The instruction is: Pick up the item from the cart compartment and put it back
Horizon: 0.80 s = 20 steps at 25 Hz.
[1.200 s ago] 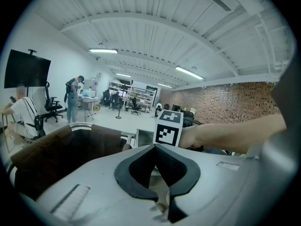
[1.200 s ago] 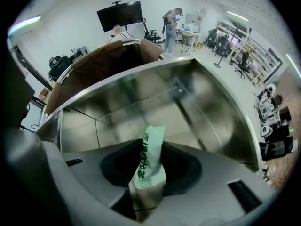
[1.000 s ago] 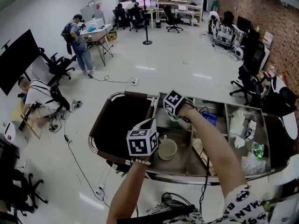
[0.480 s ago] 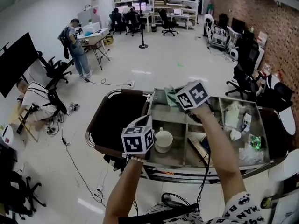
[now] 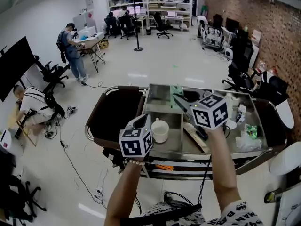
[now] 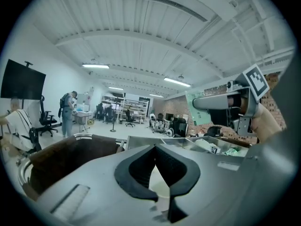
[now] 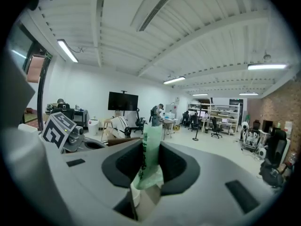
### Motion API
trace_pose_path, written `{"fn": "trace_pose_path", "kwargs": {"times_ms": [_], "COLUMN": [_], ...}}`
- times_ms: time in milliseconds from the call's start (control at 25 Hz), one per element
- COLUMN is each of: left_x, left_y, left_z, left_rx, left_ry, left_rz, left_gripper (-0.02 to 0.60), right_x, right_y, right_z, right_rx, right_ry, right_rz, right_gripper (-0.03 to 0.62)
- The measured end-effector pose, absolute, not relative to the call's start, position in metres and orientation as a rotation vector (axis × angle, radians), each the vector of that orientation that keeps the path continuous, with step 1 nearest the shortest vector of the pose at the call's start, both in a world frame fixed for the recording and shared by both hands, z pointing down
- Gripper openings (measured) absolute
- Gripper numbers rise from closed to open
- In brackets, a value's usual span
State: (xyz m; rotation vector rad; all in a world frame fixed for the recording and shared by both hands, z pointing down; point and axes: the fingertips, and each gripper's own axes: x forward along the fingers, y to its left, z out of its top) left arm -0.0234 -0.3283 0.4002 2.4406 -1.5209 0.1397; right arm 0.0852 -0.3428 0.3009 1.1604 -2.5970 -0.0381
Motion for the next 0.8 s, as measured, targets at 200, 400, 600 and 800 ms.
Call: {"fn": "trace_pose_path", "kwargs": {"times_ms": [200,400,600,800], "left_x": [-0.024,-0.019,-0.020,-0.018], "left_y": [-0.292,-0.255,-0.225,-0.204], "left_z": [0.405,0.413,0.425,0.437], "left_rx": [2.451,2.453,2.466,2.462], "left_ry": [-1.514,-1.482,-1.481,-1.471], "left_rz": [0.118,0.086,0.102,0.106], "left_gripper": [0.000,0.000,0.000,0.000], "right_x": [0.097,0.109,0.112,0.111], "right_y": [-0.291,-0.247,-0.206,-0.180], "right_z": [0.307,0.333,0.367,0.395], "right_rx": [1.251,1.319,1.386,1.398], "right_ry": [-2.642,-2.637,-2.627,-2.622], "right_rz": [-0.051,-0.005,0.073,0.163], "right_gripper": [0.104,0.104,0.104,0.104]}}
